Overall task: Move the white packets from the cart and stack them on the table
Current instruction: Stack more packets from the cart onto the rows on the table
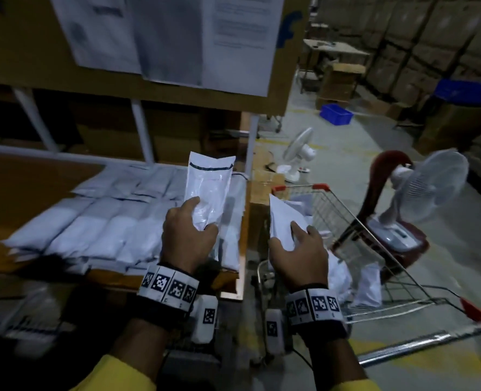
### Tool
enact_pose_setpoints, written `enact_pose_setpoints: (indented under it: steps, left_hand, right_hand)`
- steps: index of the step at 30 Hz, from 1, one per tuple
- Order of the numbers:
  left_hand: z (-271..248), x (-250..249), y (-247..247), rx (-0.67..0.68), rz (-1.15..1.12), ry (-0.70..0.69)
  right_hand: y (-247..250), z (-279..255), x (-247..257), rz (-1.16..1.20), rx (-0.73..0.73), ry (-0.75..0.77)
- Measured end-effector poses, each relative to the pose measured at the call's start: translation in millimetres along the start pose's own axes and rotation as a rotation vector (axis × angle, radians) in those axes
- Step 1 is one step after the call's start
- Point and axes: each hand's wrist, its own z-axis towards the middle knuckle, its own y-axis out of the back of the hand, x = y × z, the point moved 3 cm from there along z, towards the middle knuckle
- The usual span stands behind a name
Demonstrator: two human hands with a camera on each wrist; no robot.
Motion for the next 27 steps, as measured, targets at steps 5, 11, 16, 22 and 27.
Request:
enact_pose_setpoints:
  steps: [5,11,16,22,27]
  left_hand:
    - [4,42,57,-0.061,0.005,0.064]
    - [37,95,108,-0.055,0.013,0.076]
    - [76,141,154,-0.036,0.021,0.075]
    - [129,209,187,0.062,0.116,0.142]
    - [156,255,194,0.146,0.142,0.221]
  right_hand:
    - [-31,-18,50,0.019,0.025,0.082]
    - [-74,-25,106,-0.032,0.029,0.100]
    - [-123,-30,154,-0.035,0.049,0.082]
    - [-172,-36,196,-0.041,-0.006,0.063]
    - [-210,-39,217,-0.085,0.006,0.034]
